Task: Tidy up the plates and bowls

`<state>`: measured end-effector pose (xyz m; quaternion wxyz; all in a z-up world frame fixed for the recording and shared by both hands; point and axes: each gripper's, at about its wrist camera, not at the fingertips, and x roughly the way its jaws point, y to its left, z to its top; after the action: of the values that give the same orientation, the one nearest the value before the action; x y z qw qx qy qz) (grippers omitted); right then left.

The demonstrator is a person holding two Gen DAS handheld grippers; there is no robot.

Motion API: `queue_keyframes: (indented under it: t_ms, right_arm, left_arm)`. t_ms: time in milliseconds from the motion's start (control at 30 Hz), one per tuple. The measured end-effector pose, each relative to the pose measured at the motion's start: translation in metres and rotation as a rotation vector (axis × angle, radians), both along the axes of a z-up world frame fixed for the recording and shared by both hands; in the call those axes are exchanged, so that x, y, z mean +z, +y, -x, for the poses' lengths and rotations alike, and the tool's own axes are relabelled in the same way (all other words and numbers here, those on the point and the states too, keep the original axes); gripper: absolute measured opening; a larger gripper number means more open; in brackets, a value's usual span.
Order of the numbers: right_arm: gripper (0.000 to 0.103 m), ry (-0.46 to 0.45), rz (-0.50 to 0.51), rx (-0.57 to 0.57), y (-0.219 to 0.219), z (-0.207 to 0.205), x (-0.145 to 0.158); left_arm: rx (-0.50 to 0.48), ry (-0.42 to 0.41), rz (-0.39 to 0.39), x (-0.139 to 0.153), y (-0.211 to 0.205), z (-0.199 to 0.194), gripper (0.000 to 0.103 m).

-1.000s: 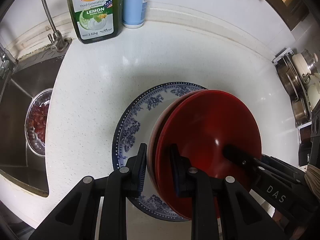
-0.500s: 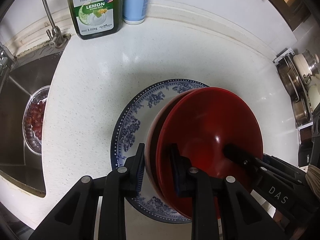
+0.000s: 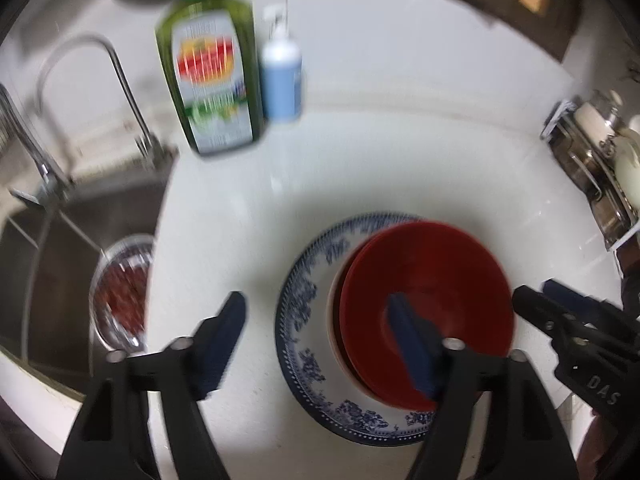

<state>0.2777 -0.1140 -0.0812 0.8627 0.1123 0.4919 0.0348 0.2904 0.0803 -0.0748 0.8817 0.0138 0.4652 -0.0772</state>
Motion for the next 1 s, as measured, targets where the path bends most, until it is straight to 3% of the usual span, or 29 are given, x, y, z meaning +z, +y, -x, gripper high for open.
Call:
queue_keyframes:
  t_ms: [200, 300, 433, 700, 833, 900, 1000]
  right_arm:
    - [0.076, -0.206, 0.119, -0.047, -0.005, 0.048, 0.038]
    - [0.077, -0.263, 0.136, -0.055, -0.01, 0.07, 0.046]
    - [0.077, -0.302, 0.137, -0.066, -0.019, 0.097, 0.045]
    - [0.077, -0.389, 0.159, -0.058, -0.043, 0.172, 0.05]
    - [0.077, -0.446, 0.165, -0.05, -0.053, 0.219, 0.055]
    - [0.084, -0.464, 0.166, -0.046, -0.054, 0.237, 0.056]
    - [0.085, -0.49, 0.173, -0.039, -0.056, 0.27, 0.057]
  left_arm:
    - [-0.015, -0.15, -0.003, 0.024, -0.003, 0.039, 0.089]
    - [-0.015, -0.211, 0.018, 0.03, -0.003, 0.061, 0.094]
    - [0.014, -0.326, -0.03, 0.034, -0.012, 0.099, 0.098]
    - [0.072, -0.409, -0.002, 0.037, -0.03, 0.182, 0.103]
    - [0.104, -0.462, -0.023, 0.04, -0.039, 0.23, 0.103]
    - [0.128, -0.489, -0.041, 0.041, -0.042, 0.256, 0.103]
    - [0.151, -0.516, -0.062, 0.043, -0.045, 0.292, 0.103]
